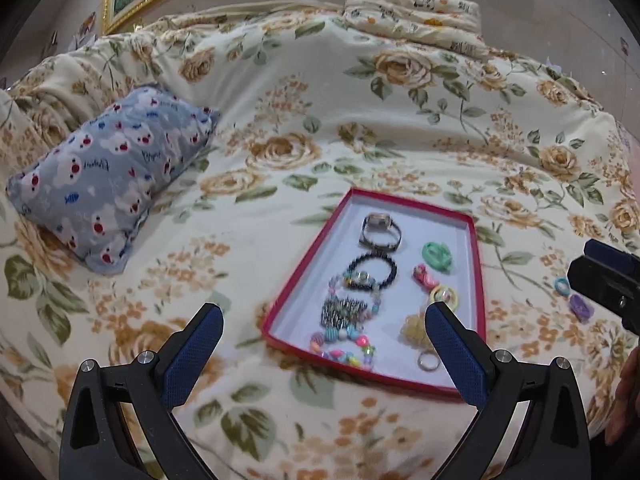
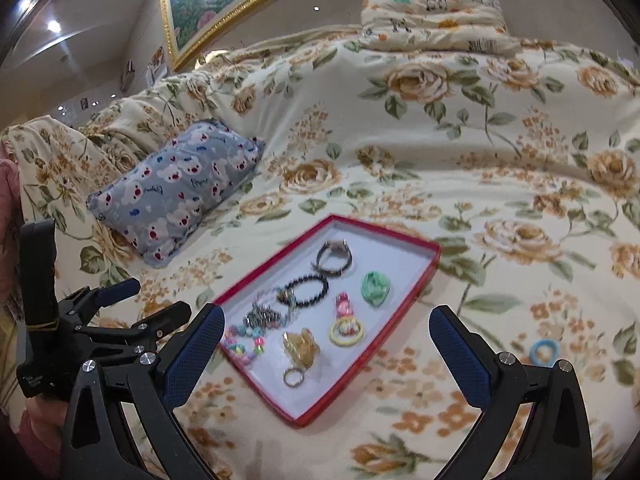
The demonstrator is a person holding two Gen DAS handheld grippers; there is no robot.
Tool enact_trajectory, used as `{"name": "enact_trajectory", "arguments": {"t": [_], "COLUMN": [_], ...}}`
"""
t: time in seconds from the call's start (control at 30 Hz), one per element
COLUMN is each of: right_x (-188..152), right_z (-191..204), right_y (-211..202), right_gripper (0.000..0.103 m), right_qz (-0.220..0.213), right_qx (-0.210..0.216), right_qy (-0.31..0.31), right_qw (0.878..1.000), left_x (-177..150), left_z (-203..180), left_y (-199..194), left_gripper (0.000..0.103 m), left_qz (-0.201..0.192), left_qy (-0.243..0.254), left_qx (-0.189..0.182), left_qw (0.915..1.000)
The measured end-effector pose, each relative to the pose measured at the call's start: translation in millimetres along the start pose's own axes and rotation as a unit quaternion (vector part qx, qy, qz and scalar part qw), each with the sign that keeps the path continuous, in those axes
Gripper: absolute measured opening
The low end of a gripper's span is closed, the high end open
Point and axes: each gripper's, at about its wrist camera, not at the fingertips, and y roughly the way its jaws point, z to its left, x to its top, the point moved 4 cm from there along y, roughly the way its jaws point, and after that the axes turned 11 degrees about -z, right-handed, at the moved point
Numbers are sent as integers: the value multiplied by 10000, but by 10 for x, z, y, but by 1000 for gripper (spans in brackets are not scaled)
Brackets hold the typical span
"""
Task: Organize jewelry
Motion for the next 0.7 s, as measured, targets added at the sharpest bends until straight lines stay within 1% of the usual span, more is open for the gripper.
{"name": "enact_trajectory", "arguments": {"t": [0.07, 0.2, 0.27, 0.57, 0.7], "right_x": [-90, -237, -305, -536, -570], "right_z": [-16, -30, -37, -76, -92], "right_y": [26, 74, 99, 158, 153], "right_gripper": [103, 103, 103, 103, 103], "right_qz": [90, 229, 300, 523, 522], "right_qx": [-21, -10, 3, -23, -42], "right_qy": [6, 61, 93, 179, 207], "right_qw": [10000, 9997, 9995, 9985, 9984], "left_x": [-65, -2, -20, -97, -138], "left_z": [1, 22, 18, 9, 1], "left_y": [4, 177, 211, 235, 168], "left_gripper": [102, 102, 102, 102, 102], "left_qz": [72, 290, 347, 389, 315], "left_qy": [-25, -92, -65, -53, -10], "left_qx": [78, 155, 192, 281, 353], "left_qw": [9999, 9994, 9992, 9988, 9989]}}
